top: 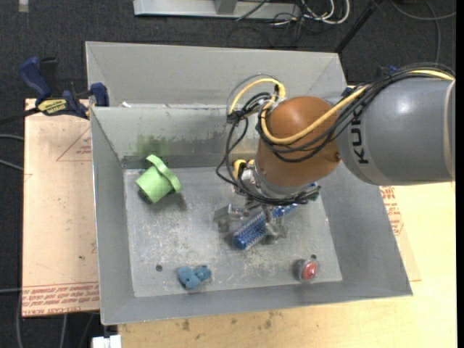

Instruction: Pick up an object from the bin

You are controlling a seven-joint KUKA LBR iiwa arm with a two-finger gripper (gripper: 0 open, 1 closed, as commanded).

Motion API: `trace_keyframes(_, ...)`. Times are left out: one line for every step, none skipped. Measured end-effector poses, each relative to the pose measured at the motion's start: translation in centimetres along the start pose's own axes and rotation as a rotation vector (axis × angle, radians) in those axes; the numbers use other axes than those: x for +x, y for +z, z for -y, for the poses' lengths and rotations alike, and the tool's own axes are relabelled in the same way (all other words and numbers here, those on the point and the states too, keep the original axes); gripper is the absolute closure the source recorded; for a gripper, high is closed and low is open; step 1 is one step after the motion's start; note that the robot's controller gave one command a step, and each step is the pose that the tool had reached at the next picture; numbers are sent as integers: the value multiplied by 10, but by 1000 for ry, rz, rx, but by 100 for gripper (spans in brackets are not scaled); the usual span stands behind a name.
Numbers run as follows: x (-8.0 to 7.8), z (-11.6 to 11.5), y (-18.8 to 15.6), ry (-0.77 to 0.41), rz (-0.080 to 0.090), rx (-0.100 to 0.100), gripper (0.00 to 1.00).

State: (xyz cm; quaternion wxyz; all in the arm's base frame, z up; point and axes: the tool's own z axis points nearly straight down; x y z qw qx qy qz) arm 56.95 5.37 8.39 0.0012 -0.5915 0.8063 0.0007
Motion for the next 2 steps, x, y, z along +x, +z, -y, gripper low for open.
trace_keyframes(1, -1, 1, 2, -2, -5, 100)
trace_keyframes(-33, 10, -175, 38, 4, 8, 100)
